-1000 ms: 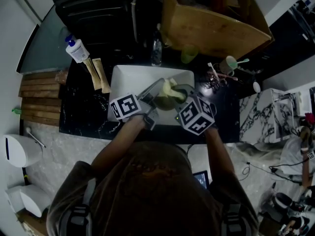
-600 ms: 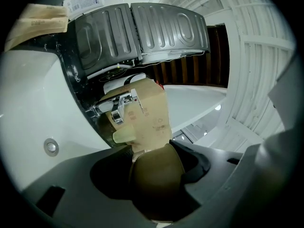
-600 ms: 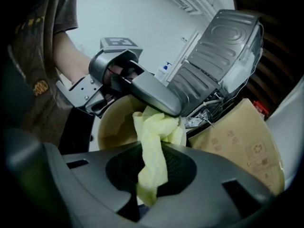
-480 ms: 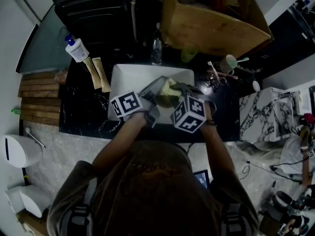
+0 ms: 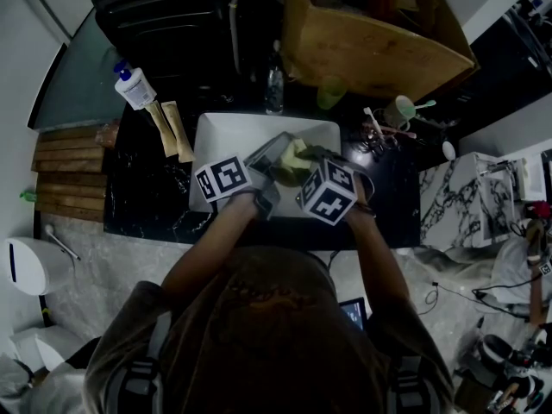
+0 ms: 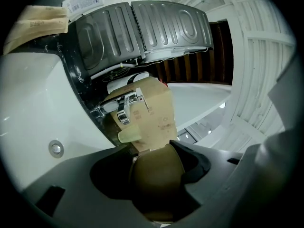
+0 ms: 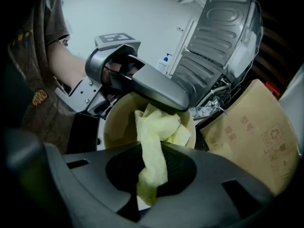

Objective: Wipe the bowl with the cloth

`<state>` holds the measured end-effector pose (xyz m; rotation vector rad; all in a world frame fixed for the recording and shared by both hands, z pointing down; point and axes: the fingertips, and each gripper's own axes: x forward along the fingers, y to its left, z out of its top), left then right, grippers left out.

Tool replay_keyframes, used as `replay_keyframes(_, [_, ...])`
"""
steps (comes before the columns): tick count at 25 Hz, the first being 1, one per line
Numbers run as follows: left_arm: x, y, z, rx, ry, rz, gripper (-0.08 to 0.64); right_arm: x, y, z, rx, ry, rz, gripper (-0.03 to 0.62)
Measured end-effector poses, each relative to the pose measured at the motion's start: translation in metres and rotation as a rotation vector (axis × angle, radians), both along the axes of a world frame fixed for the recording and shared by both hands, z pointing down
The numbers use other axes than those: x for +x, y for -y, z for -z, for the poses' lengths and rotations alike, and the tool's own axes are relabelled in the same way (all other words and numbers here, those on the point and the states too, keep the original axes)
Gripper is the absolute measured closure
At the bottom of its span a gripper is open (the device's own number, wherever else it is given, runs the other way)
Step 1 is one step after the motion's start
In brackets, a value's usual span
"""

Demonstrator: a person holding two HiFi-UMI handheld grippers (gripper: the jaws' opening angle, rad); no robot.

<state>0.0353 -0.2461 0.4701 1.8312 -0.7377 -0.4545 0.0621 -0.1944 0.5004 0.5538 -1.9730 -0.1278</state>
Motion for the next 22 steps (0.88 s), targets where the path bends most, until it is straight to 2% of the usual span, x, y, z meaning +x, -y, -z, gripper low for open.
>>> replay_keyframes(12, [0.003,0.005,-0.007,0.006,0.046,-0.004,0.307,-0.007,-0.006,-0.015,-0.125,0.043,-0.034,0.557])
replay_keyframes(17, [0.004,0.005,-0.007,0.006,0.042,-0.011,0.307,-0.018,-0.012,-0.012,-0.185,0.119,-0.025,0.557])
replay_keyframes(22, [0.003,0.007,-0.008,-0.001,0.031,-0.006,0.307,-0.019,-0.012,-0.014,-0.196,0.145,-0.031,0.557])
